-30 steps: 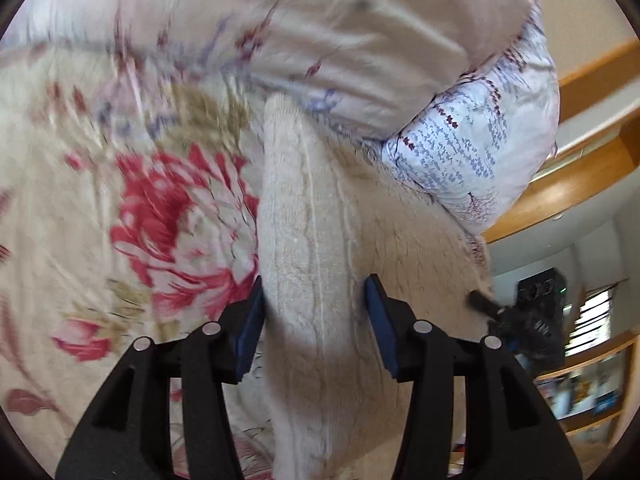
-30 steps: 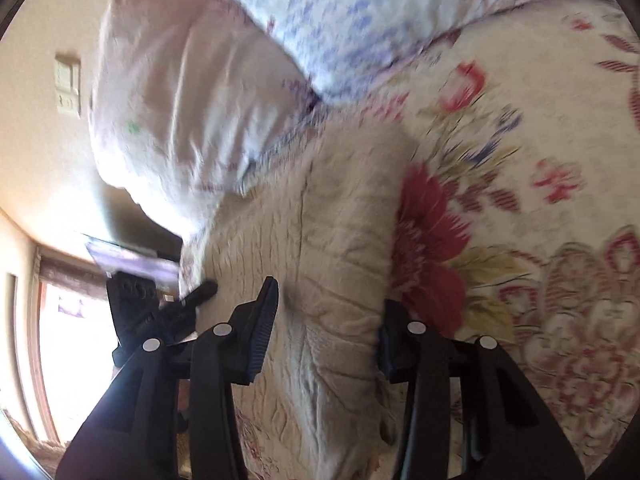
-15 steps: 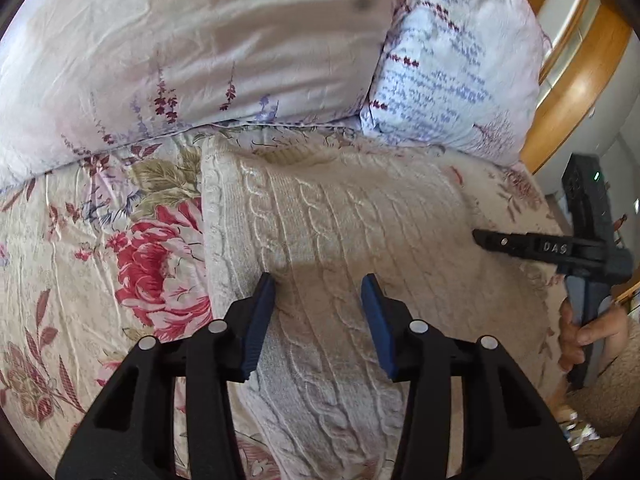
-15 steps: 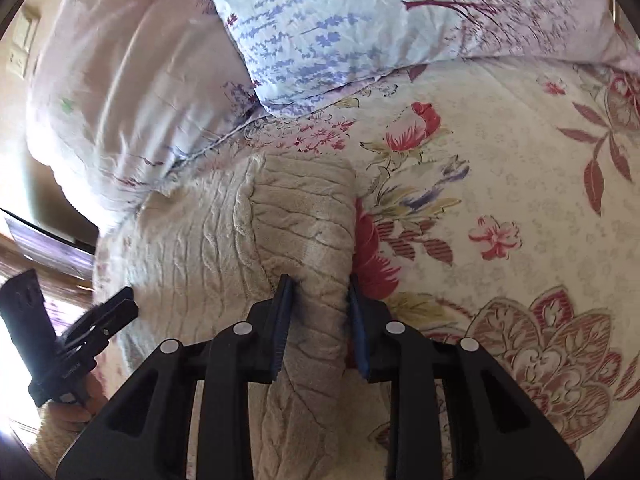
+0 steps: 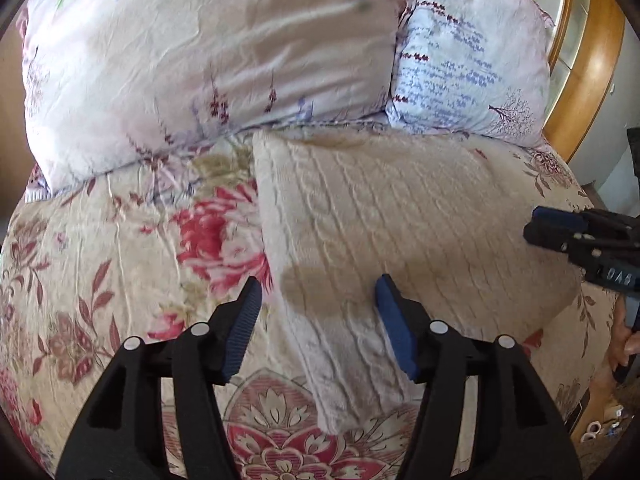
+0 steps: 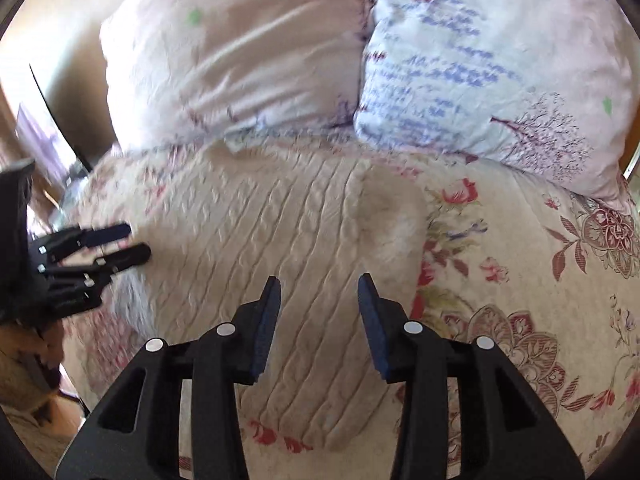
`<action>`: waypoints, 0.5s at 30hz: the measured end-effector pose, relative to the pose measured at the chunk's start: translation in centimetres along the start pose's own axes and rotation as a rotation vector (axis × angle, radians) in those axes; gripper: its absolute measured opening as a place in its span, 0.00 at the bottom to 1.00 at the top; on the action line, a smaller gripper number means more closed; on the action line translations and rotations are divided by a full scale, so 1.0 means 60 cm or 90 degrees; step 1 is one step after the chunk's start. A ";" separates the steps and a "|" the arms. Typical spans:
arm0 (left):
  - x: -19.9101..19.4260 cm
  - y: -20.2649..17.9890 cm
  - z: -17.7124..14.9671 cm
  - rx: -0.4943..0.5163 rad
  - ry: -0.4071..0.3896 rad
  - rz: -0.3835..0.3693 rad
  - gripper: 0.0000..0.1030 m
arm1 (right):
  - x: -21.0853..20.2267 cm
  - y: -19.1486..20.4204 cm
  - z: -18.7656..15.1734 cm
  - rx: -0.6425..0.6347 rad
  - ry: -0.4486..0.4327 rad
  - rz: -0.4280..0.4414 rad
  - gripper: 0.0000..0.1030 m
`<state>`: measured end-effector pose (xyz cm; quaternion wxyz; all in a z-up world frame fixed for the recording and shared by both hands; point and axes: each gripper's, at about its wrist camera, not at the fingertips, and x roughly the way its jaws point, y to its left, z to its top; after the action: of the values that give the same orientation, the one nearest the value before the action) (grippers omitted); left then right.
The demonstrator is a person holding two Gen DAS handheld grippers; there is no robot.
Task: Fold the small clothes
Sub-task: 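Open both grippers and release the folded sweater onto the bedspread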
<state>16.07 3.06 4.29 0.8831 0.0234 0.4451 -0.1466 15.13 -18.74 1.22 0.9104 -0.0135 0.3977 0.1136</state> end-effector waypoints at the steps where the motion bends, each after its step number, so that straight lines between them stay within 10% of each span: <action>1: 0.002 0.002 -0.002 -0.005 0.003 -0.004 0.59 | 0.008 0.001 -0.002 -0.004 0.008 -0.011 0.41; 15: -0.007 -0.003 -0.017 -0.021 -0.017 0.007 0.67 | -0.020 -0.006 -0.015 -0.007 -0.012 -0.029 0.57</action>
<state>14.99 3.17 4.05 0.8899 0.0095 0.4357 -0.1347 13.74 -19.41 1.46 0.9164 -0.0267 0.3877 0.0956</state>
